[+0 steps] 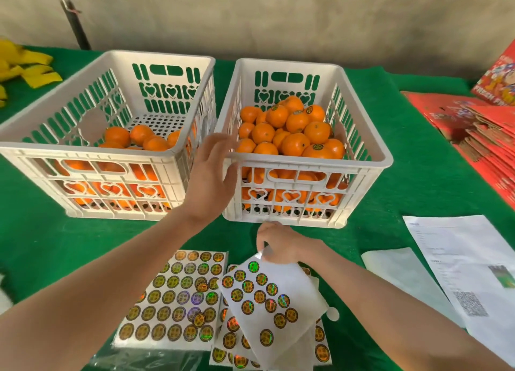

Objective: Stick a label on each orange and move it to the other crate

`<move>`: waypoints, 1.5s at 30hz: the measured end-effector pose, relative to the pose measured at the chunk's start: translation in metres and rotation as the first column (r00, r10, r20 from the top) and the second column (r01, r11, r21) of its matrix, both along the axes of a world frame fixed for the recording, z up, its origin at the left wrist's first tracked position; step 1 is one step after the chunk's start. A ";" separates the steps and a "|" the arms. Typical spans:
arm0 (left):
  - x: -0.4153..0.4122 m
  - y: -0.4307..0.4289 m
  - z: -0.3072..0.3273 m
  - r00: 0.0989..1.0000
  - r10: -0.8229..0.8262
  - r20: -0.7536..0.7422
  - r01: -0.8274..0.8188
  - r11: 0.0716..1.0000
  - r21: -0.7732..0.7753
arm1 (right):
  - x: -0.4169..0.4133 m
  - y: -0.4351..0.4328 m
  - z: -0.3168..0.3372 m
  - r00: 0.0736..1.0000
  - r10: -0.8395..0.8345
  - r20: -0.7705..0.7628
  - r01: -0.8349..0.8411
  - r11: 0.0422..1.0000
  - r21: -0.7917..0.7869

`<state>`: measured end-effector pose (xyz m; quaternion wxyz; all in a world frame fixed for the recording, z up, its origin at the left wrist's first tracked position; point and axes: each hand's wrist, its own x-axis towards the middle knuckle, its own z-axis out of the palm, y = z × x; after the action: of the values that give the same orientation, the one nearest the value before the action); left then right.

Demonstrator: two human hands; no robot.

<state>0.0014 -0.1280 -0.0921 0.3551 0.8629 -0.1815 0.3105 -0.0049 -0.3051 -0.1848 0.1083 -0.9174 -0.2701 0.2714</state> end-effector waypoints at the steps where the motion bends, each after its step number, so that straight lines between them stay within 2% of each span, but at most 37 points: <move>1: -0.009 0.001 -0.005 1.000 -0.013 0.019 0.013 1.000 -0.012 | 0.001 -0.003 0.006 1.000 -0.014 0.004 0.014 0.999 0.044; 2: -0.018 0.000 -0.012 0.999 -0.039 -0.020 0.039 0.999 -0.029 | 0.002 -0.007 0.014 1.000 -0.028 -0.003 0.029 0.996 0.083; 3: -0.026 -0.002 -0.018 0.988 -0.073 -0.136 0.066 0.996 -0.060 | 0.002 -0.012 0.021 0.999 -0.050 -0.020 0.052 0.991 0.121; 4: -0.030 -0.005 -0.024 0.938 -0.108 -0.331 0.082 0.992 -0.094 | 0.002 -0.017 0.029 0.996 -0.078 -0.045 0.085 0.983 0.162; 5: -0.032 -0.009 -0.031 0.814 -0.135 -0.565 0.087 0.990 -0.111 | 0.002 -0.023 0.035 0.992 -0.108 -0.068 0.119 0.972 0.202; 6: -0.031 -0.013 -0.037 0.632 -0.154 -0.759 0.093 0.988 -0.124 | 0.001 -0.029 0.041 0.988 -0.131 -0.082 0.147 0.960 0.237; 7: -0.029 -0.015 -0.043 0.456 -0.183 -0.871 0.107 0.983 -0.150 | 0.000 -0.034 0.045 0.984 -0.153 -0.090 0.172 0.948 0.268; 8: -0.028 -0.017 -0.049 0.345 -0.231 -0.910 0.112 0.972 -0.204 | -0.002 -0.040 0.048 0.978 -0.180 -0.102 0.202 0.933 0.298; 9: -0.027 -0.019 -0.053 0.302 -0.279 -0.912 0.093 0.960 -0.263 | -0.004 -0.045 0.050 0.970 -0.209 -0.120 0.238 0.915 0.327; 12: -0.026 -0.023 -0.058 0.256 -0.392 -0.884 -0.036 0.910 -0.414 | -0.010 -0.056 0.050 0.949 -0.267 -0.167 0.312 0.869 0.384; 14: -0.025 -0.027 -0.058 0.229 -0.406 -0.885 -0.040 0.904 -0.425 | -0.015 -0.059 0.049 0.951 -0.281 -0.128 0.308 0.867 0.392; 19: -0.020 -0.033 -0.056 0.180 -0.449 -0.875 -0.023 0.888 -0.460 | -0.027 -0.053 0.048 0.974 -0.208 0.088 0.129 0.831 0.541; 21: -0.020 -0.034 -0.055 0.153 -0.474 -0.867 -0.010 0.877 -0.481 | -0.030 -0.051 0.048 0.971 -0.175 0.161 0.057 0.828 0.558; 25: -0.019 -0.034 -0.057 0.119 -0.488 -0.865 -0.084 0.863 -0.498 | -0.034 -0.049 0.045 0.947 -0.171 0.271 -0.015 0.822 0.570; 29: -0.019 -0.034 -0.063 0.143 -0.446 -0.883 -0.072 0.885 -0.459 | -0.037 -0.046 0.049 0.949 -0.219 0.225 0.020 0.758 0.652; 32: -0.021 -0.037 -0.068 0.213 -0.321 -0.923 0.103 0.946 -0.306 | -0.037 -0.046 0.056 0.943 -0.318 0.099 0.153 0.678 0.719; 34: -0.024 -0.040 -0.069 0.336 -0.197 -0.921 0.255 0.960 -0.112 | -0.036 -0.043 0.061 0.937 -0.346 0.050 0.199 0.644 0.738; 36: -0.026 -0.041 -0.073 0.510 -0.100 -0.855 0.363 0.926 0.108 | -0.035 -0.035 0.069 0.934 -0.355 0.035 0.208 0.621 0.756; 38: -0.030 -0.034 -0.066 0.668 -0.069 -0.741 0.351 0.907 0.231 | -0.034 -0.024 0.078 0.924 -0.380 0.041 0.207 0.586 0.783; 40: -0.030 -0.019 -0.048 0.802 -0.198 -0.563 0.315 0.942 0.116 | -0.032 -0.009 0.089 0.906 -0.417 0.071 0.175 0.524 0.833; 42: -0.027 0.004 -0.024 0.889 -0.258 -0.377 0.265 0.964 -0.035 | -0.028 0.011 0.103 0.889 -0.442 0.122 0.089 0.427 0.900; 45: -0.016 0.044 0.013 0.919 -0.187 -0.348 0.089 0.956 -0.280 | -0.014 0.053 0.124 0.829 -0.492 0.265 -0.097 0.341 0.935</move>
<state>-0.0147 -0.0838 -0.0795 0.5136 0.8370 -0.1299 0.1372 -0.0192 -0.2517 -0.0612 0.5611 -0.7563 -0.2733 -0.1959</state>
